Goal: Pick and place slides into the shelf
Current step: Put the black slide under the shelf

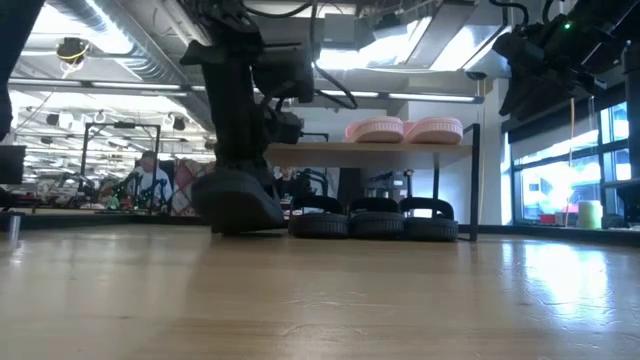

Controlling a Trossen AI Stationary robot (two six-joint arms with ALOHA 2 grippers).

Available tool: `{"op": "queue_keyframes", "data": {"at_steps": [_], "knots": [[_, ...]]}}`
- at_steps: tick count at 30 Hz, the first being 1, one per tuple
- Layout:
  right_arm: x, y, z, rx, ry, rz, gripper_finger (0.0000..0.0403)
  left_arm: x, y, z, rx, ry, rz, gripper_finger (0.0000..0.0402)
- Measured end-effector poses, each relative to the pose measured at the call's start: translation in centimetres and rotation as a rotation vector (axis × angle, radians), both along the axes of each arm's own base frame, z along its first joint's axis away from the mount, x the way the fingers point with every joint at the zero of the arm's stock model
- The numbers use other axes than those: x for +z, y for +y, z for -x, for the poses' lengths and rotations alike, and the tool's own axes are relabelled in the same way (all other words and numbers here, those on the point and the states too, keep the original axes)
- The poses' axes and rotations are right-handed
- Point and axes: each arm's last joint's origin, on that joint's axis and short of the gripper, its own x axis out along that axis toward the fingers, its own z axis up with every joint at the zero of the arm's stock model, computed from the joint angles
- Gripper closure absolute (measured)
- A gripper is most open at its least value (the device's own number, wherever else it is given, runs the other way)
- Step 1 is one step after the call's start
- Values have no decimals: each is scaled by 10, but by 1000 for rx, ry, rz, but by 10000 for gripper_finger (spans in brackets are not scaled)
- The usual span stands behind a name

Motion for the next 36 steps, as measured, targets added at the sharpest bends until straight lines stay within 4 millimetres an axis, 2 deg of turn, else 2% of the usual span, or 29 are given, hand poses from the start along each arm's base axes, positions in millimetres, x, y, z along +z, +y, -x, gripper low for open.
{"op": "queue_keyframes", "data": {"at_steps": [13,27,36], "knots": [[0,0,0,5,6,3,224,1,19,0,39,-17,-7,397],[0,0,0,21,21,12,224,0,13,-2,-23,1,45,313],[0,0,0,23,23,13,224,0,13,-2,-25,-1,50,227]]}}
